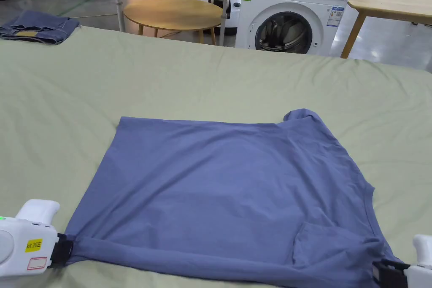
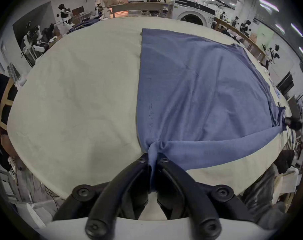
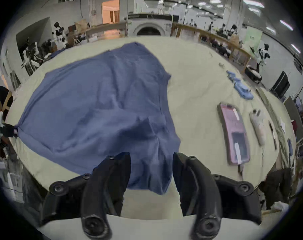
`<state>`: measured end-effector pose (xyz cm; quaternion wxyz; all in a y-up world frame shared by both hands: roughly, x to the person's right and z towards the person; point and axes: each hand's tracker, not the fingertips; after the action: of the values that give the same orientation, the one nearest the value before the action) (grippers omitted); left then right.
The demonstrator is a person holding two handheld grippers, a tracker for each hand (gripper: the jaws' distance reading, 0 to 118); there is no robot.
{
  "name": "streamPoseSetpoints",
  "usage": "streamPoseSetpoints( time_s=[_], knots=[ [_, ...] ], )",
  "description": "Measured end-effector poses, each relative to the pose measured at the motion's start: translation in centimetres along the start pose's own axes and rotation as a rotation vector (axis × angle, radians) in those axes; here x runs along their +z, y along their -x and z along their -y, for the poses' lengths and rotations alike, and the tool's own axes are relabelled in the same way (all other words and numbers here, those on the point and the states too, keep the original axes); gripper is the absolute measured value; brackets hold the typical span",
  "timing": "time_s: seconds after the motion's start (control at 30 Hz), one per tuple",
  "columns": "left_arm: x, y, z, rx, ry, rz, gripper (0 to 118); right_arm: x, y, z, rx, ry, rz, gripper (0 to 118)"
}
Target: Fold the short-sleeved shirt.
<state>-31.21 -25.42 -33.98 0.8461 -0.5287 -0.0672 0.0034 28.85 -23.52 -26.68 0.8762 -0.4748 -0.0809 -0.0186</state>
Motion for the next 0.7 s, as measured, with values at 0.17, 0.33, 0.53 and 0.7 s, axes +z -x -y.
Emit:
streamPoseSetpoints(
  time_s=[0.17,0.33,0.53,0.7],
  knots=[
    [0.2,-0.6,0.2,0.001,-0.003,-0.003,1,-2.2,0.2,2.0,-0.020,0.055,-0.030,43],
    [0.4,-1.0,0.3,-0.009,-0.007,-0.006,1,-1.8,1.3,1.6,-0.017,0.036,-0.072,3],
    [2.0,-1.1,-0.2,-0.021,-0.080,-0.021,1,1.2,1.5,0.2,-0.002,-0.088,-0.089,3],
    [4.4,-1.1,-2.5,0.005,-0.232,0.016,1,3.6,1.4,-3.4,-0.003,-0.213,-0.102,3]
  ],
)
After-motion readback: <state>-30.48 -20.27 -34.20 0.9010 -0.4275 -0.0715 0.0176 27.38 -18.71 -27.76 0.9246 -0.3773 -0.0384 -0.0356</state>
